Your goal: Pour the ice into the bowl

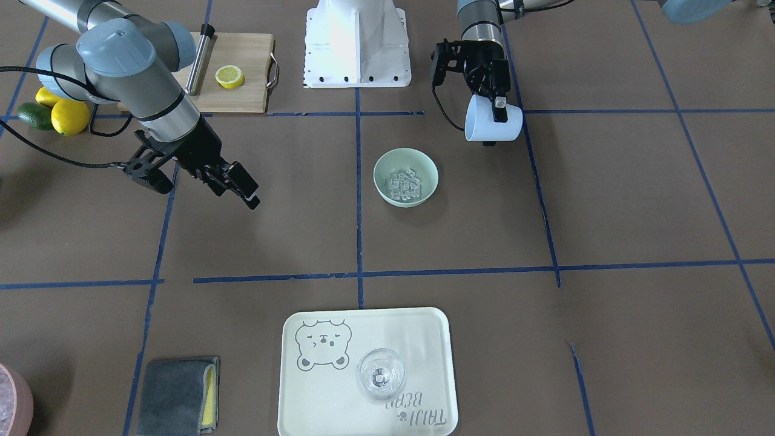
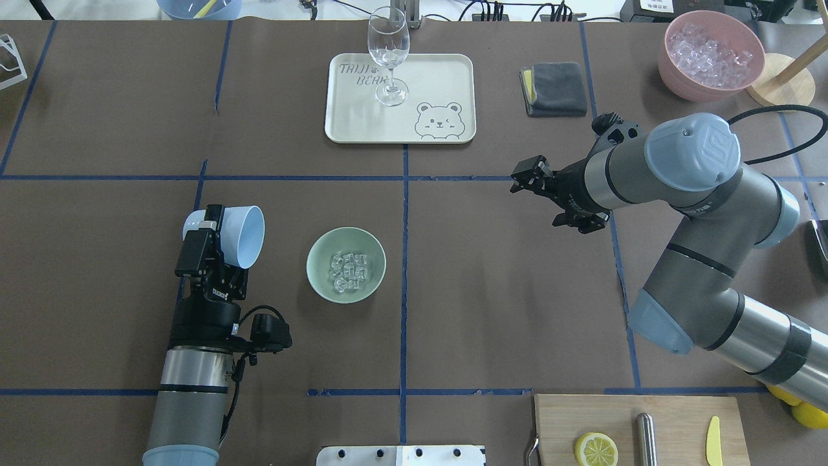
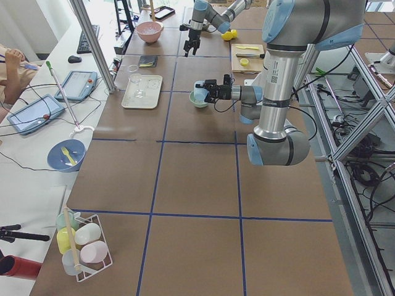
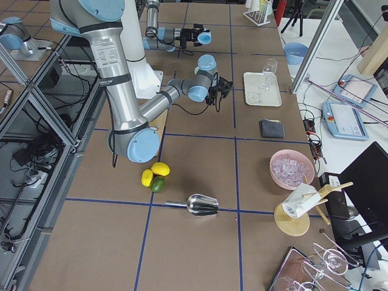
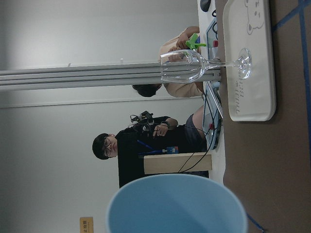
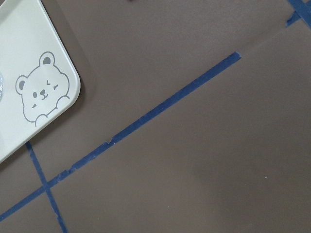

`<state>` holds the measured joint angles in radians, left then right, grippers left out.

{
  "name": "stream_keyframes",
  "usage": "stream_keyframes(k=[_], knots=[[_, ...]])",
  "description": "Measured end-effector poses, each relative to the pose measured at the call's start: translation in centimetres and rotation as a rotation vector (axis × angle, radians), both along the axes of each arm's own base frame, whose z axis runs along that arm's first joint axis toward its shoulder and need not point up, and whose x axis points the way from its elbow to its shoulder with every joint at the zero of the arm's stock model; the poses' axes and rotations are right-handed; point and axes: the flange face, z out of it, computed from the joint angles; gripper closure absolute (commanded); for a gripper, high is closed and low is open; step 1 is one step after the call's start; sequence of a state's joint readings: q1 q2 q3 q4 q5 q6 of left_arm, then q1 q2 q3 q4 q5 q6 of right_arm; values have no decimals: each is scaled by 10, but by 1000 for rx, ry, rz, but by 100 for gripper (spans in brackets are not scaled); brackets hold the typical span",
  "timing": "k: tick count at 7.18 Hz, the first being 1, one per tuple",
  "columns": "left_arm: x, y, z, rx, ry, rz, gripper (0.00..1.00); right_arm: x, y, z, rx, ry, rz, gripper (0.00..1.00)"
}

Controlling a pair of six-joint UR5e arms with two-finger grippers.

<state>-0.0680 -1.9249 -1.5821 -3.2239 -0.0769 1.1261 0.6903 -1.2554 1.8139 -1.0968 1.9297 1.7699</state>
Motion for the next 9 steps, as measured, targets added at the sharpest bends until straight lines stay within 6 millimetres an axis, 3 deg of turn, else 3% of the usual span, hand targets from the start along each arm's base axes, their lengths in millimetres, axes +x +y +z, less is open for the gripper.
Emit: stream_keyframes(k=[4,6,8,9], knots=[[-10,-3,3,11,77,0,100,0,0,7,-8,11,-1,0],[-6,-5,-1,17,-9,7,100,0,0,11,-12,16,0,0],[-7,-26,-19,20,-139,-27,100,1,1,15,-18,19,1,0],[-11,-52,-32,27,-202,-49,100,2,1,17,-20,19,2,0]])
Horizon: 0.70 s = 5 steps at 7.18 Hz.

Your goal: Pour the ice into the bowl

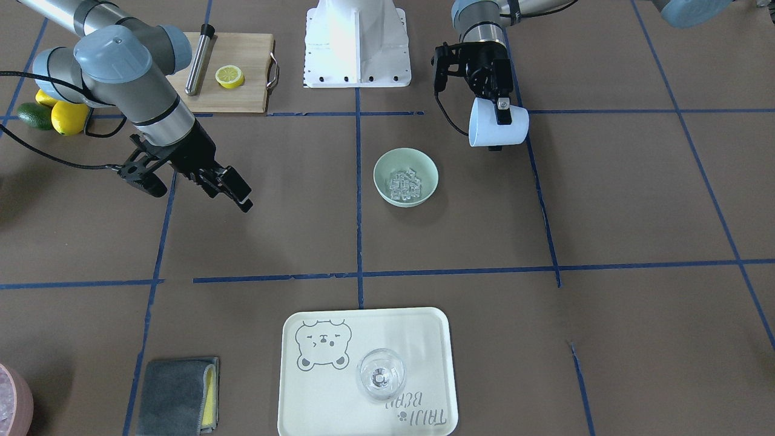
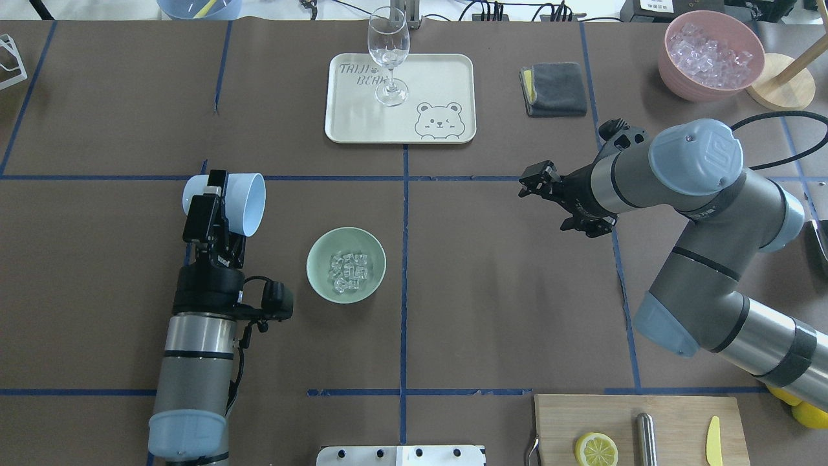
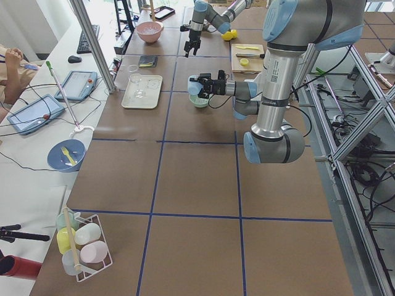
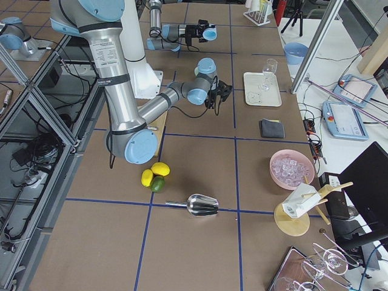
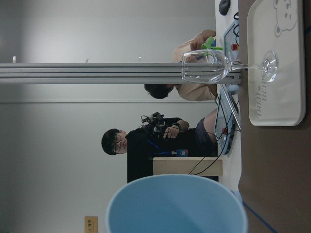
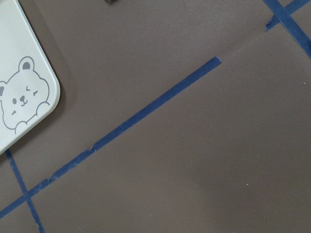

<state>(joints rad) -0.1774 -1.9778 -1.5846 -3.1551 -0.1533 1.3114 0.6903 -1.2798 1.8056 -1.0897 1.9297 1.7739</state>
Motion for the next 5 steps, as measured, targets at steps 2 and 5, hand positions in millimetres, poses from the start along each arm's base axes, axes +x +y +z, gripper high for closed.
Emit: stream_keyframes(k=[2,5], knots=[[-25,-76,-20,29,-108,-1,100,1,1,1,2,-5,1,0],[-45,-171,-25,-49,89,216,100,0,0,-1,8,-10,0,0]])
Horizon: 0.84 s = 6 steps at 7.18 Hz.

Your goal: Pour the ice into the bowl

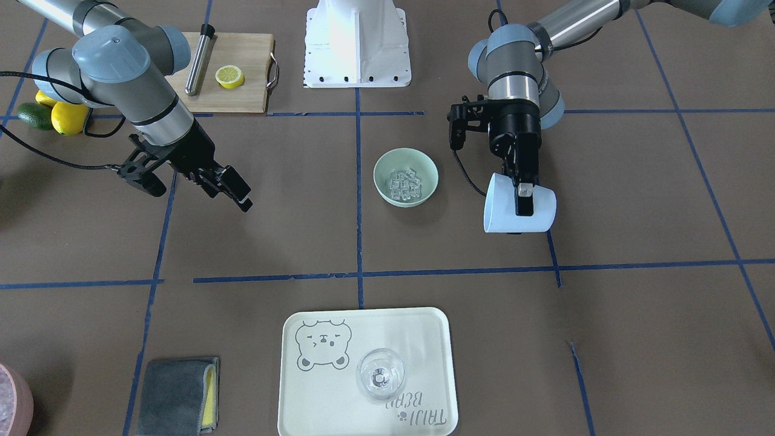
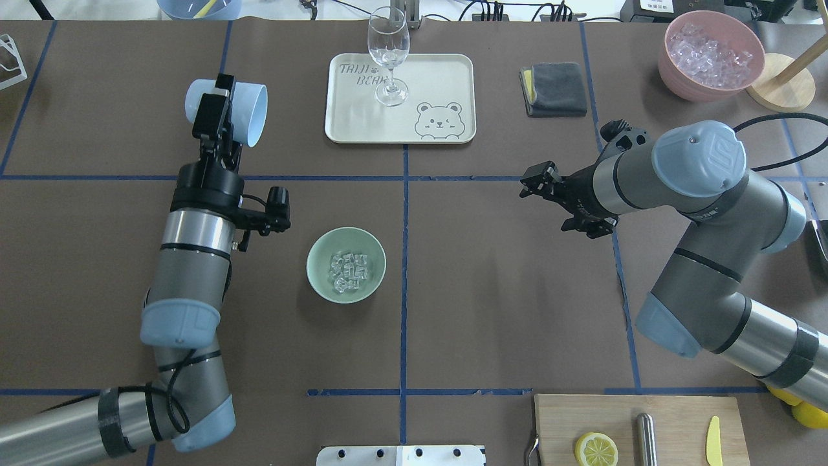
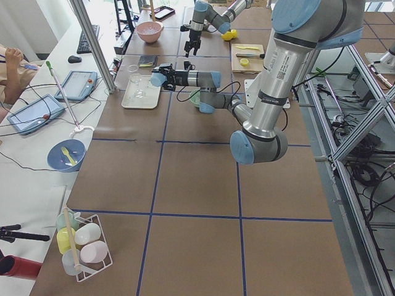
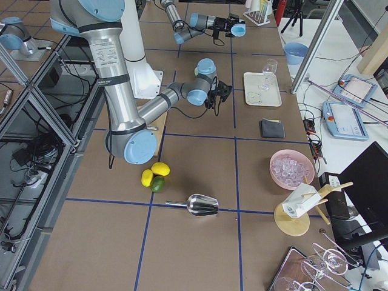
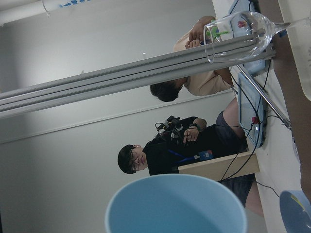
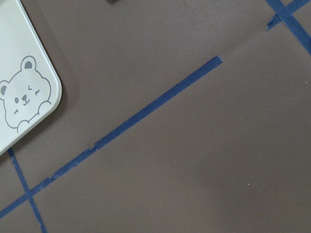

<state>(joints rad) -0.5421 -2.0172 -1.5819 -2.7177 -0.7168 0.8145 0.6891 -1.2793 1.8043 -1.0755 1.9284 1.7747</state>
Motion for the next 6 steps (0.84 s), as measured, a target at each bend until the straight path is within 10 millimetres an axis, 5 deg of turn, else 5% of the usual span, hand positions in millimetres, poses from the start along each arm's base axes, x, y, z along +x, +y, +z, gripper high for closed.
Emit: stream_keyframes(k=[2,6], knots=[[-12,-20,27,-143,324,110,100,-1,0,-4,8,-4,-2,0],[-49,5,141,-461,1150,13,100,-2,0,-8,15,-10,-4,0]])
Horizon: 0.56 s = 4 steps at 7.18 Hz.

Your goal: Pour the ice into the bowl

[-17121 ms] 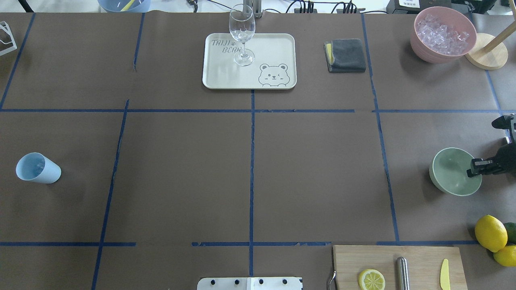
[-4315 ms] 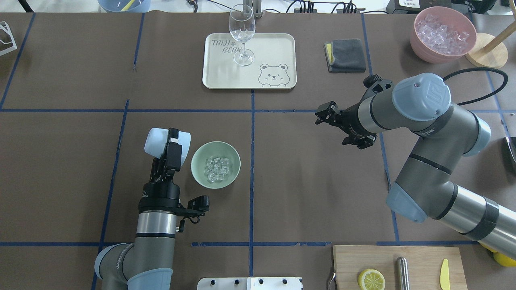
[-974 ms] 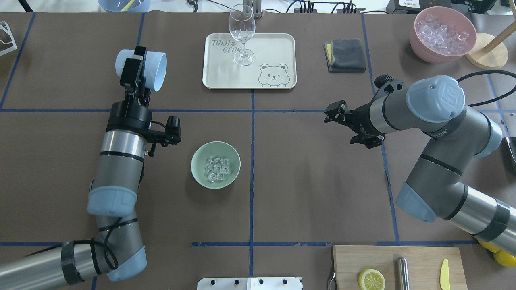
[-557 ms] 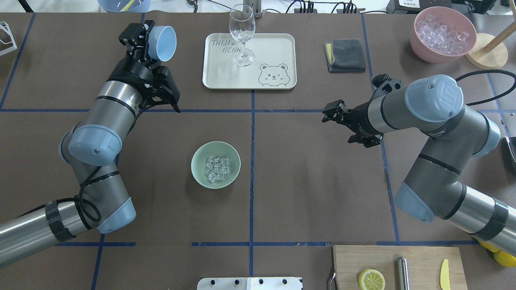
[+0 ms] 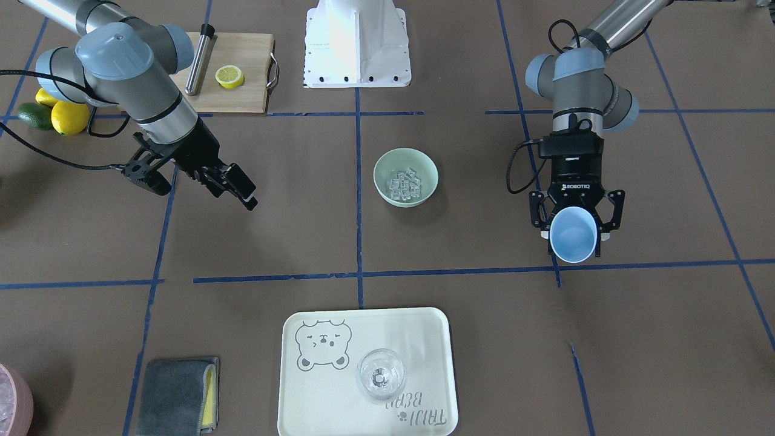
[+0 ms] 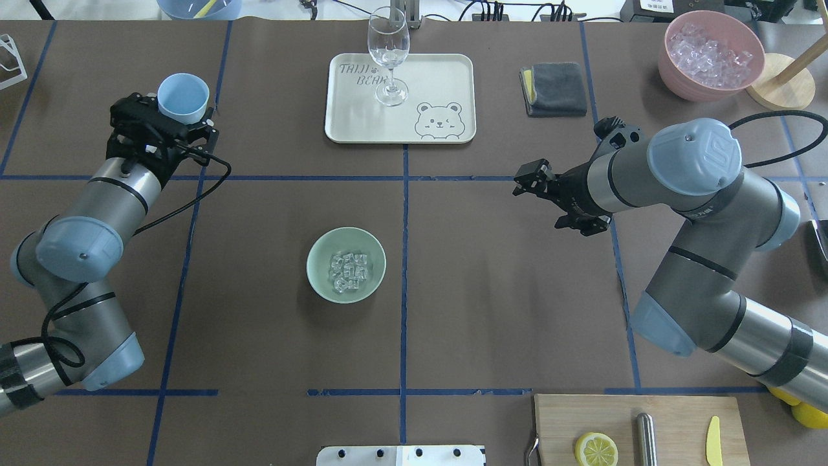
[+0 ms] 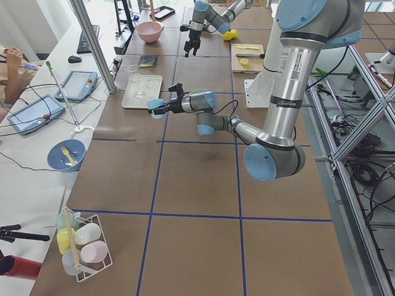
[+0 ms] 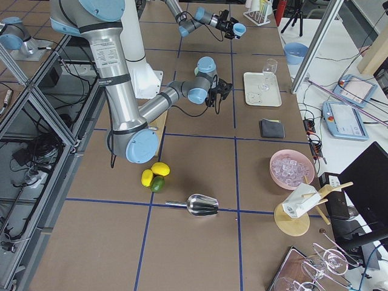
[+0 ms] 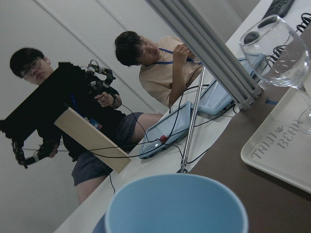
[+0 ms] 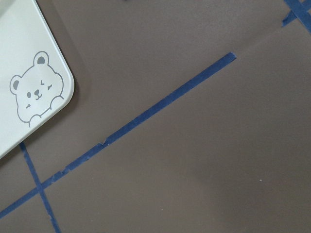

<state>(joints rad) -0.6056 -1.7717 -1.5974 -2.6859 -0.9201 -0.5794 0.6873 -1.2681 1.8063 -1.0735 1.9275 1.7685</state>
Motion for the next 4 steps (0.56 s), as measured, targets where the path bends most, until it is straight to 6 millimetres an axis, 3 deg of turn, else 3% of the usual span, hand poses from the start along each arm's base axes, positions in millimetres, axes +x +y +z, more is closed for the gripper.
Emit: stream_keyframes(k=[1,3,4], knots=[[-12,9,33,-73,110,-33,100,0,0,-1,1,-1,0,0],[-65,48,133,-172,194,-91,100,1,0,-2,5,-3,2,0],[-83,67,161,-182,265,-110,100,1,1,-3,6,-4,3,0]])
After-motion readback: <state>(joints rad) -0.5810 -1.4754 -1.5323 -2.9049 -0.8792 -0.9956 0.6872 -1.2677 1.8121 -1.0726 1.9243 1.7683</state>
